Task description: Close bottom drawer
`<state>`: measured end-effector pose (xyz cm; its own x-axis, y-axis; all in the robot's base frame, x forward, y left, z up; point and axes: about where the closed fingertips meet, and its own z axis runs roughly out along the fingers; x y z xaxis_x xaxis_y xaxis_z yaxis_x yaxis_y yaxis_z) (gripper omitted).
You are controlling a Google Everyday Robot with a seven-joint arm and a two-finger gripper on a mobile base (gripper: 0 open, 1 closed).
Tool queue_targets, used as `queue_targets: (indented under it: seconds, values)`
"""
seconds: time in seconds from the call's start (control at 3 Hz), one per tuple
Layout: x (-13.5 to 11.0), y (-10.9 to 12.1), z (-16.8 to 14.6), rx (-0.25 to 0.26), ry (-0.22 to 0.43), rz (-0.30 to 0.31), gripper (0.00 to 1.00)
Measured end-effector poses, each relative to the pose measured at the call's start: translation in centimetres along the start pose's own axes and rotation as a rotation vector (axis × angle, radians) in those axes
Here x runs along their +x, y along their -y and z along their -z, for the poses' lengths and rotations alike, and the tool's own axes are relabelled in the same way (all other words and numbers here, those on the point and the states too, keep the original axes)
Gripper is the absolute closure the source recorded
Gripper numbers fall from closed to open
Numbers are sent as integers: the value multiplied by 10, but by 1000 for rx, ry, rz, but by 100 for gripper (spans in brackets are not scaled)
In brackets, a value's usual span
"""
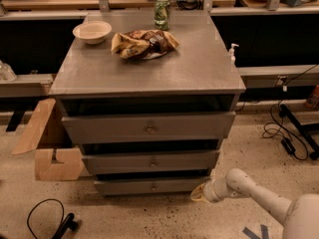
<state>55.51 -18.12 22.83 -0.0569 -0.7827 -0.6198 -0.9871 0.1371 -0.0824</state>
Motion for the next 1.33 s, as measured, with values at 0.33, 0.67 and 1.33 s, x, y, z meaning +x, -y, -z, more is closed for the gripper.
queue_targets:
  seconds: [0.33,0.67,1.33]
  values:
    - [2,-8,7,-12,-44,19,100]
    - [12,-20,45,-21,-188,76,100]
    - [1,-8,161,31,-547,271,100]
